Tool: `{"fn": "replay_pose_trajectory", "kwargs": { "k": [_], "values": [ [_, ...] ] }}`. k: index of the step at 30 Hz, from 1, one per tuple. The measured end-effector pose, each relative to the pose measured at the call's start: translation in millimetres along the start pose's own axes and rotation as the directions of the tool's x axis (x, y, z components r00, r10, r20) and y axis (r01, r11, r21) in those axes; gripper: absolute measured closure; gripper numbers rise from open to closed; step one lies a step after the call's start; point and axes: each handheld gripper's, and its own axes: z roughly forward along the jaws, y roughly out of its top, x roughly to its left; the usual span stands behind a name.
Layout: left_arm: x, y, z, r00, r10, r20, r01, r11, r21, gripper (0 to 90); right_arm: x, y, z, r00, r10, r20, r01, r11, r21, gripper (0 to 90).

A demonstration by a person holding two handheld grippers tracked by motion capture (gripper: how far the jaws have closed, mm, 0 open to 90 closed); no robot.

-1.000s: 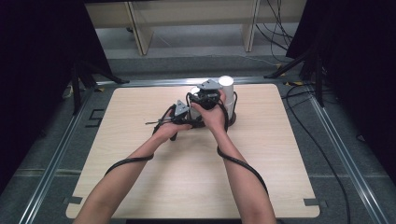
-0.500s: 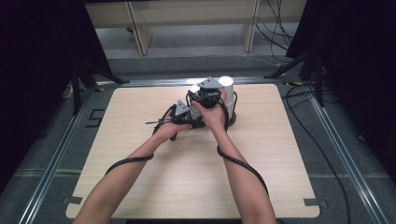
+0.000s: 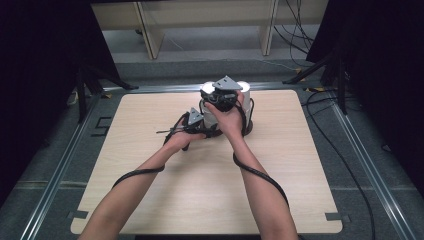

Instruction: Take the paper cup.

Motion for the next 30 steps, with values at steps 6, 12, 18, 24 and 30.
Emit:
{"fn": "replay_pose_trajectory", "kwargs": {
  "k": [6,12,18,24,30],
  "values": [
    [-0.4,-1.1,0.0,0.9999,0.015,-0.004,-0.016,0.9999,-0.001,22.8,0.0,10.0,-6.6,1.0000,-0.008,-0.005,0.008,1.000,-0.024,35.9],
    [0.5,0.4,-5.0,0.9999,0.010,-0.014,-0.010,0.9999,-0.002,20.1,0.0,17.4,-13.8,0.9998,0.010,-0.016,-0.011,0.999,-0.047,36.0],
    [-0.1,2.0,-15.8,0.9992,0.014,-0.038,-0.014,0.9999,-0.007,14.0,0.6,24.2,-23.5,0.9997,-0.016,-0.018,0.014,0.996,-0.087,36.0],
    [-7.1,3.0,-37.9,0.9996,0.015,-0.024,-0.016,0.9993,-0.034,10.9,3.8,25.4,-42.8,0.9988,-0.002,-0.048,-0.003,0.996,-0.094,36.0],
    [-14.9,0.8,-56.8,0.9994,0.034,-0.010,-0.035,0.9970,-0.069,8.3,5.5,19.4,-56.8,0.9967,0.018,-0.079,-0.025,0.996,-0.086,36.0]
  ]
}}
